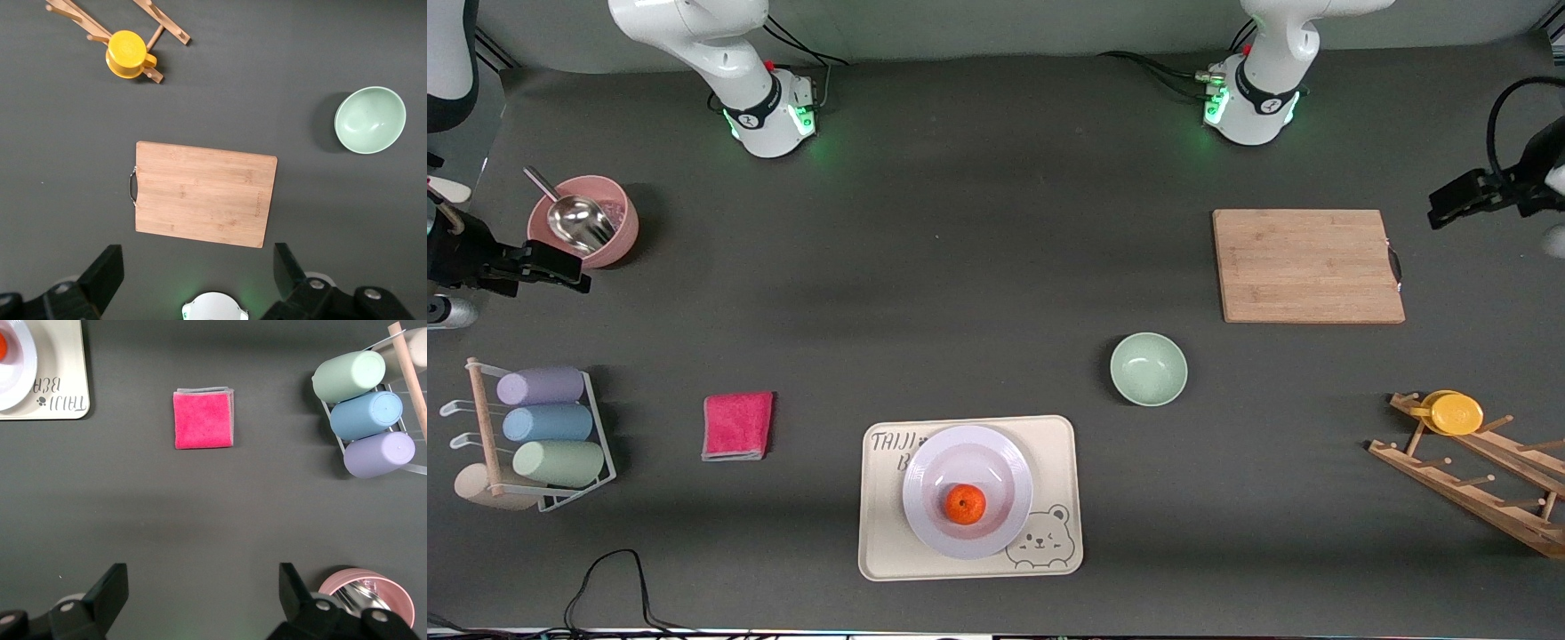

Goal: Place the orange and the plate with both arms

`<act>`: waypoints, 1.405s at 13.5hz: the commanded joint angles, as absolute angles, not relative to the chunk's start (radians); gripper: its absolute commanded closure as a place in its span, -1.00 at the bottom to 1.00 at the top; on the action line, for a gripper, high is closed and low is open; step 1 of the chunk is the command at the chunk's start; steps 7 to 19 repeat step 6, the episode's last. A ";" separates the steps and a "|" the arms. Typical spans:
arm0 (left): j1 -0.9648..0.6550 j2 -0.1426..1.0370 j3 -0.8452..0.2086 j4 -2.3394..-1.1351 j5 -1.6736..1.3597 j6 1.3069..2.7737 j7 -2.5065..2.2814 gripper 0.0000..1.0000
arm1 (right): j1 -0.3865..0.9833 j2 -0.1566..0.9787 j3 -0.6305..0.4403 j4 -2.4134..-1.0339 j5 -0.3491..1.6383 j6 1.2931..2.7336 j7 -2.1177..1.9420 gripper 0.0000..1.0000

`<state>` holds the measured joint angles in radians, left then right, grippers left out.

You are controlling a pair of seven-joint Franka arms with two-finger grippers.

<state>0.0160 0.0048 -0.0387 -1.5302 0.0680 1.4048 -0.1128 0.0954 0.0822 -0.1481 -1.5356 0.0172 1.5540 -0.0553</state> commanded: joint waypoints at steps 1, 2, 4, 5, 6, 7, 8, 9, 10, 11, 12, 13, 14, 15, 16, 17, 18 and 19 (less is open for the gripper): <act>0.003 0.021 -0.023 -1.493 0.087 1.379 -0.121 -1.00 | 0.094 0.060 -0.146 -1.543 -0.009 1.554 -0.028 -1.00; 0.008 0.023 -0.023 -1.491 0.086 1.379 -0.115 -1.00 | 0.094 0.058 -0.144 -1.543 -0.009 1.549 -0.026 -1.00; 0.006 0.025 -0.018 -1.485 0.087 1.381 -0.109 -1.00 | 0.095 0.058 -0.144 -1.542 -0.009 1.543 -0.025 -1.00; 0.005 0.025 -0.018 -1.480 0.089 1.379 -0.117 -1.00 | 0.095 0.058 -0.144 -1.543 -0.009 1.542 -0.025 -1.00; 0.002 0.025 -0.018 -1.480 0.089 1.374 -0.114 -1.00 | 0.095 0.058 -0.144 -1.543 -0.009 1.539 -0.023 -1.00; 0.002 0.025 -0.018 -1.480 0.089 1.374 -0.114 -1.00 | 0.095 0.058 -0.144 -1.543 -0.009 1.539 -0.023 -1.00; 0.002 0.025 -0.018 -1.480 0.089 1.374 -0.114 -1.00 | 0.095 0.058 -0.144 -1.543 -0.009 1.539 -0.023 -1.00; 0.002 0.025 -0.018 -1.480 0.089 1.374 -0.114 -1.00 | 0.095 0.058 -0.144 -1.543 -0.009 1.539 -0.023 -1.00; 0.002 0.025 -0.018 -1.480 0.089 1.374 -0.114 -1.00 | 0.095 0.058 -0.144 -1.543 -0.009 1.539 -0.023 -1.00; 0.002 0.025 -0.018 -1.480 0.089 1.374 -0.114 -1.00 | 0.095 0.058 -0.144 -1.543 -0.009 1.539 -0.023 -1.00; 0.002 0.025 -0.018 -1.480 0.089 1.374 -0.114 -1.00 | 0.095 0.058 -0.144 -1.543 -0.009 1.539 -0.023 -1.00; 0.002 0.025 -0.018 -1.480 0.089 1.374 -0.114 -1.00 | 0.095 0.058 -0.144 -1.543 -0.009 1.539 -0.023 -1.00; 0.002 0.025 -0.018 -1.480 0.089 1.374 -0.114 -1.00 | 0.095 0.058 -0.144 -1.543 -0.009 1.539 -0.023 -1.00; 0.002 0.025 -0.018 -1.480 0.089 1.374 -0.114 -1.00 | 0.095 0.058 -0.144 -1.543 -0.009 1.539 -0.023 -1.00; 0.002 0.025 -0.018 -1.480 0.089 1.374 -0.114 -1.00 | 0.095 0.058 -0.144 -1.543 -0.009 1.539 -0.023 -1.00; 0.002 0.025 -0.018 -1.480 0.089 1.374 -0.114 -1.00 | 0.095 0.058 -0.144 -1.543 -0.009 1.539 -0.023 -1.00; 0.002 0.025 -0.018 -1.480 0.089 1.374 -0.114 -1.00 | 0.095 0.058 -0.144 -1.543 -0.009 1.539 -0.023 -1.00; 0.002 0.025 -0.018 -1.480 0.089 1.374 -0.114 -1.00 | 0.095 0.058 -0.144 -1.543 -0.009 1.539 -0.023 -1.00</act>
